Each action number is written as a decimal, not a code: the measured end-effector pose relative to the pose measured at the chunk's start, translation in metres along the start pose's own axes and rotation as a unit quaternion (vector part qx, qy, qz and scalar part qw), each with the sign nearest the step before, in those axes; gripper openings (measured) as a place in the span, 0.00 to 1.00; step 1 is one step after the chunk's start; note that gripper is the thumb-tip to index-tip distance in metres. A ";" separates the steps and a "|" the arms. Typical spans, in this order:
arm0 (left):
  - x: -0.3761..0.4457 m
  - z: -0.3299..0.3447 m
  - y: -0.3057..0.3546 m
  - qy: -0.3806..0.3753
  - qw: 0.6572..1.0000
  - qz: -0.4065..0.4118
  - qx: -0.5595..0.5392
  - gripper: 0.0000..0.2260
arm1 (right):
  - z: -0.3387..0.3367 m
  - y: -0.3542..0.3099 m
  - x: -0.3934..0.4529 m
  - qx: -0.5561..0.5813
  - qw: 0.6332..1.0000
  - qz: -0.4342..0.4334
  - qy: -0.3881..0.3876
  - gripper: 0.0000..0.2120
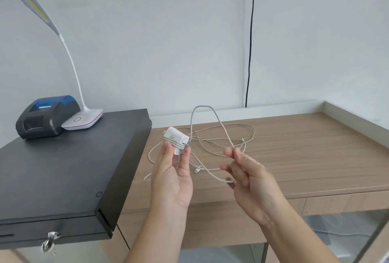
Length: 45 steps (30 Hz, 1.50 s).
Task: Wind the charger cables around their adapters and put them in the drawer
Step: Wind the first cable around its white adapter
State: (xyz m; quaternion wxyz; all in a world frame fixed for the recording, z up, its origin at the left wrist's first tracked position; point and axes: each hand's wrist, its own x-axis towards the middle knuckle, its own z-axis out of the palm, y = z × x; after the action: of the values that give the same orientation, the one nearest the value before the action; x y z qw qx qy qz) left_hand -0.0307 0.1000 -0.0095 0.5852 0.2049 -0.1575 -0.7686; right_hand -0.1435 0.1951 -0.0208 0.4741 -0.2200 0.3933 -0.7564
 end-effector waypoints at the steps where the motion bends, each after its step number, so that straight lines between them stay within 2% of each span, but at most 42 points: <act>1: 0.003 0.003 0.007 -0.001 1.000 0.005 -0.012 0.15 | 0.000 -0.004 0.001 0.036 0.999 -0.014 -0.013 0.11; 5: 0.007 0.011 0.026 -0.013 0.999 0.026 -0.038 0.21 | -0.008 -0.024 0.011 -0.009 0.997 -0.078 -0.005 0.12; 9: 0.006 0.012 0.035 -0.019 0.997 0.074 -0.032 0.21 | -0.027 -0.047 0.019 -0.192 0.966 -0.166 0.056 0.10; 10: 0.006 0.011 0.035 -0.028 0.996 0.088 -0.019 0.19 | -0.032 -0.051 0.018 -0.263 0.945 -0.181 0.071 0.09; 12: 0.006 0.011 0.034 -0.051 0.993 0.108 0.019 0.11 | -0.040 -0.057 0.021 -0.409 0.881 -0.217 0.095 0.08; 16: 0.007 0.012 0.031 -0.091 0.982 0.141 0.090 0.08 | -0.054 -0.077 0.038 -0.624 0.713 -0.299 0.118 0.07; 19: 0.013 0.013 0.032 -0.101 0.975 0.156 0.118 0.11 | -0.061 -0.106 0.059 -0.705 0.591 -0.381 0.092 0.07; 23: 0.018 0.014 0.025 -0.101 0.969 0.166 0.150 0.17 | -0.064 -0.144 0.093 -0.763 0.456 -0.457 0.028 0.15; 25: 0.020 0.013 0.021 -0.100 0.970 0.160 0.153 0.13 | -0.064 -0.162 0.105 -0.755 0.429 -0.496 0.022 0.17; 27: 0.021 0.015 0.016 -0.094 0.973 0.147 0.148 0.10 | -0.064 -0.177 0.113 -0.744 0.423 -0.517 0.010 0.17; 31: 0.023 0.018 0.012 -0.084 0.977 0.131 0.143 0.07 | -0.067 -0.179 0.118 -0.768 0.405 -0.496 0.002 0.20; 33: 0.022 0.016 0.010 -0.094 0.976 0.126 0.153 0.08 | -0.065 -0.160 0.112 -0.808 0.415 -0.418 -0.006 0.25; 36: 0.018 0.016 0.006 -0.120 0.974 0.107 0.162 0.10 | -0.055 -0.120 0.099 -0.862 0.459 -0.210 -0.048 0.27; 37: 0.017 0.018 0.004 -0.128 0.973 0.100 0.163 0.11 | -0.049 -0.105 0.095 -0.849 0.496 -0.163 -0.077 0.26; 38: 0.016 0.019 0.003 -0.136 0.972 0.095 0.165 0.12 | -0.042 -0.090 0.092 -0.813 0.555 -0.138 -0.110 0.24; 41: 0.014 0.025 0.003 -0.147 0.971 0.090 0.167 0.12 | -0.022 -0.054 0.081 -0.571 0.783 -0.112 -0.219 0.17; 42: 0.014 0.026 0.005 -0.147 0.971 0.091 0.163 0.11 | -0.017 -0.044 0.078 -0.498 0.830 -0.124 -0.219 0.13; 43: 0.015 0.026 0.008 -0.145 0.973 0.092 0.157 0.10 | -0.014 -0.037 0.075 -0.450 0.857 -0.145 -0.202 0.11; 44: 0.016 0.026 0.010 -0.142 0.974 0.093 0.153 0.09 | -0.010 -0.031 0.072 -0.436 0.866 -0.171 -0.178 0.10; 45: 0.017 0.025 0.013 -0.140 0.974 0.093 0.152 0.09 | -0.008 -0.026 0.070 -0.448 0.857 -0.201 -0.155 0.09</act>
State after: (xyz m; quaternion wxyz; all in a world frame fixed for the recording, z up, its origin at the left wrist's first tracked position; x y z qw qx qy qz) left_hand -0.0360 0.0803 0.0160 0.5886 0.1661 -0.3710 -0.6988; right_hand -0.1953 0.1426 -0.0076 0.2164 -0.5969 0.5585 -0.5337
